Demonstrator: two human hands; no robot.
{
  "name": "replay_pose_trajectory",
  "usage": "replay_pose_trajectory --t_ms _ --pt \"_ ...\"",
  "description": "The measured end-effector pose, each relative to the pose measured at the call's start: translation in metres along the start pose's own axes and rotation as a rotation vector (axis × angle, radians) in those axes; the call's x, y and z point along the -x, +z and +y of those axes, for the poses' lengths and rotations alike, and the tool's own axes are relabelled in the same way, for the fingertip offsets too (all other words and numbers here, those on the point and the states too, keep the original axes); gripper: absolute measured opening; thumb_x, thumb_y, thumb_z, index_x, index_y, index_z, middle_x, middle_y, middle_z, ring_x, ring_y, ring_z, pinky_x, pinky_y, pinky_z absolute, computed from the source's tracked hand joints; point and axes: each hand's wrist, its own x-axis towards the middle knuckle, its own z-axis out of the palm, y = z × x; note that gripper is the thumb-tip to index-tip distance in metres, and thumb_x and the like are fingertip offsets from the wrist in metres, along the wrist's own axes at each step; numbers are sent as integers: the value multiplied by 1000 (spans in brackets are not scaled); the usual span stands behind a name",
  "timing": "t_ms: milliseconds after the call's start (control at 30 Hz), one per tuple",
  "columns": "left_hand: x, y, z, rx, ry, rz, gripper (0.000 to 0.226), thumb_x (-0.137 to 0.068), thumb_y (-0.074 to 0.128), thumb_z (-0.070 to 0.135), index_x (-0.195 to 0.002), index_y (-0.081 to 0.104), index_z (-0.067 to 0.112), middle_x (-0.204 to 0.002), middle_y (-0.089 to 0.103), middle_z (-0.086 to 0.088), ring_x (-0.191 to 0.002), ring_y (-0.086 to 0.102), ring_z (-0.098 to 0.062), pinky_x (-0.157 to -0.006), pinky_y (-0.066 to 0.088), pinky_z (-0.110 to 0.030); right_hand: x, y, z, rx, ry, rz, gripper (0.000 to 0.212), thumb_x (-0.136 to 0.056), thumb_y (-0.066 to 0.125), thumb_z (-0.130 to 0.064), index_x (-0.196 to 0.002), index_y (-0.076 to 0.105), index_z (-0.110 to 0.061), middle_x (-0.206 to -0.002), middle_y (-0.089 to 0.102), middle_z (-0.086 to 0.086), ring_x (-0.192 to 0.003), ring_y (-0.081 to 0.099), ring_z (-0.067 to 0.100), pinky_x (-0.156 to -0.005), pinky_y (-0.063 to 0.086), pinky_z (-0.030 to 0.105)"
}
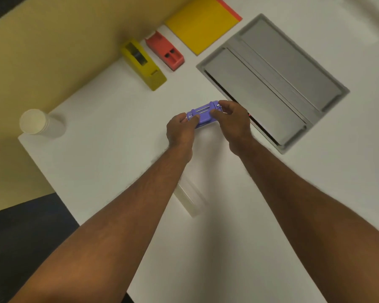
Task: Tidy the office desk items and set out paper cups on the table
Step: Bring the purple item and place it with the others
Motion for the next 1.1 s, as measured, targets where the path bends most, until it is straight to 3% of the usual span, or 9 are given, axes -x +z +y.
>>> replay_pose_trajectory --t_ms 33,133,300,467,567,733,967,1100 --pt "-13 -3 4 14 -5 18 8 -89 73 22 -88 71 15 -97 73 -8 -93 69 -23 -94 57 -44 -12 10 -5 17 -20 -19 41 -92 71 -20 -131 64 -10 -125 69 3 -115 64 15 -103 52 32" --pt "-48 -10 12 60 -36 95 28 -86 76 19 -66 57 22 -81 63 0 -84 62 -22 -95 55 -45 -42 38 -15 56 -75 -55 37 -91 71 -20 -126 68 -11 -119 71 1 -110 67 14 -103 52 34" --pt "-89 -12 24 63 -74 165 38 -86 78 22 -63 48 26 -69 55 13 -83 59 -21 -82 54 -34 -77 69 -22 95 -95 -87 36 -93 69 -20 -128 67 -11 -125 69 1 -114 64 14 -104 51 34" --pt "-112 -7 32 36 -61 202 26 -87 77 24 -76 53 27 -74 57 15 -82 62 -17 -73 49 -25 -103 88 -29 140 -107 -91 38 -97 63 -19 -133 64 -7 -131 68 5 -118 64 17 -106 50 33" --pt "-119 -2 33 -37 -21 217 17 -89 74 26 -95 59 20 -88 64 3 -86 64 -18 -75 52 -27 -111 94 -31 168 -123 -98 37 -98 60 -19 -133 65 -7 -129 69 5 -117 64 18 -107 49 34" --pt "-125 -1 30 -119 -18 216 32 -91 72 31 -114 68 9 -104 71 -6 -93 69 -21 -88 59 -34 -114 101 -31 259 -157 -73 37 -102 56 -23 -134 63 -6 -132 66 9 -122 61 21 -110 45 33" --pt "-124 -3 29 -157 -6 208 34 -92 71 33 -115 67 9 -108 72 -10 -87 66 -19 -84 57 -33 -106 99 -27 235 -123 -89 47 -107 49 -22 -151 45 -8 -150 53 7 -136 52 18 -112 39 25" --pt "-115 -3 32 -184 -11 216 50 -92 70 36 -133 57 10 -127 65 -10 -105 64 -21 -90 54 -33 -87 88 -20 250 -173 -114 49 -108 46 -21 -155 39 -10 -157 45 6 -142 45 19 -119 35 32"
